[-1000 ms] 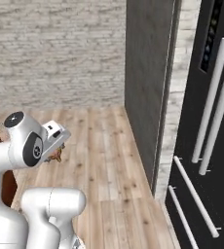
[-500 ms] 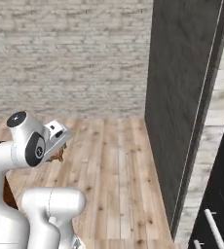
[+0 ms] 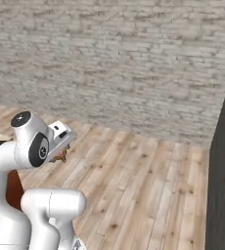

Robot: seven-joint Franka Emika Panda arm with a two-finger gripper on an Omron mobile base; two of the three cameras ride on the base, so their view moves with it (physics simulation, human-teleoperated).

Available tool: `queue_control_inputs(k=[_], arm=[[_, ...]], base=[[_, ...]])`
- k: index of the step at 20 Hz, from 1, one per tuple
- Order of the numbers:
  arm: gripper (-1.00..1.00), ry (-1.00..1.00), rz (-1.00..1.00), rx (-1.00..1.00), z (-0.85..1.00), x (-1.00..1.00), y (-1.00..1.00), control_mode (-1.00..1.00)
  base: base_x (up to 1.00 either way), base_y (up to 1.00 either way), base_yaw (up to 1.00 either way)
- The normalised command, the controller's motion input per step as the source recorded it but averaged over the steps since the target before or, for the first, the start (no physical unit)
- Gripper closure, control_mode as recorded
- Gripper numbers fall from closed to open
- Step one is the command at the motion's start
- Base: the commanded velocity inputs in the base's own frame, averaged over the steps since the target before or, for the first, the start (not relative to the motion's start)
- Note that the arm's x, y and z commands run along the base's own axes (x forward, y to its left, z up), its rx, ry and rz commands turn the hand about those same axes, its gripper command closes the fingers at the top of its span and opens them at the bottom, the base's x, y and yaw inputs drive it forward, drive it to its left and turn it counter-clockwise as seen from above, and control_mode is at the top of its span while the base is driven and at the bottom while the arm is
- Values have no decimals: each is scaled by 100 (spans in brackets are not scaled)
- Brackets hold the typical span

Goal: Take the chicken drumsticks from the pan and place one on each plate on the dining counter.

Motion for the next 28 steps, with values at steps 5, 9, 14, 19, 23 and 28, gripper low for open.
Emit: queue_control_inputs(k=[5,9,14,19,23,28], arm=[[100,0,0,0,0,0,0,100],[100,0,0,0,0,0,0,100],[100,0,0,0,0,0,0,100],[100,0,0,0,0,0,0,100],[100,0,0,0,0,0,0,100],[100,0,0,0,0,0,0,100]], base=[[100,-71,58],[96,-69,60],[95,-36,74],[95,-37,72],[96,-37,72],[96,-38,73]])
